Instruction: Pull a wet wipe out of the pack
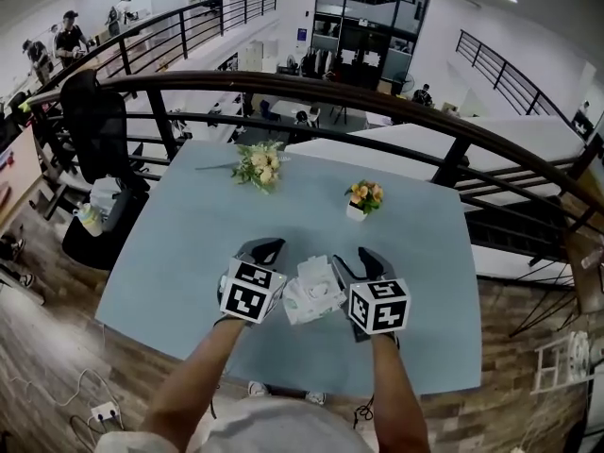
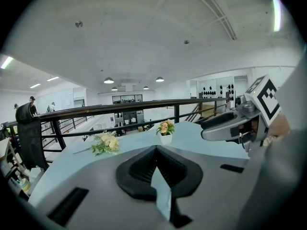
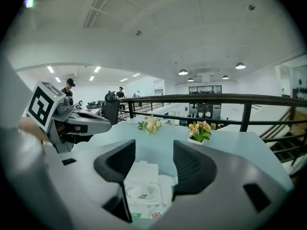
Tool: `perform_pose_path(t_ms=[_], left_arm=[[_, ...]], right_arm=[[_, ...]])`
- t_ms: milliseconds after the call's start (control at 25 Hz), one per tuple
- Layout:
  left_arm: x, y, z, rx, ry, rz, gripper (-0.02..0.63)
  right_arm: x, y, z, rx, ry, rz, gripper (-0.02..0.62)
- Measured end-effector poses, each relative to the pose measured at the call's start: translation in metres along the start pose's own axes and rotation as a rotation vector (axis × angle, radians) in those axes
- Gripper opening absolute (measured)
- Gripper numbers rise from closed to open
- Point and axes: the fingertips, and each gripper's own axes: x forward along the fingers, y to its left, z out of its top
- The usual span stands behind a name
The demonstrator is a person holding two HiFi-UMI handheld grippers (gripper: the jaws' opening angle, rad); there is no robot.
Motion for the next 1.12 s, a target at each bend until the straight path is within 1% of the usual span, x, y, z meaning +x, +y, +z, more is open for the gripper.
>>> perform_pose_path(t_ms=[480,1120], left_arm=[[-0.005,-0.004,-0.025,-0.027,0.041,0.013,-0.006],[-0.008,-0.006,-0.04,-0.039,0.085,0.045,-0.006]], right_arm=[[0.012,0.016,-0.038,0.0,0.097,0.052,0.23],[0.027,0.028,-0.086,0.035,0.206,0.135,0.227]])
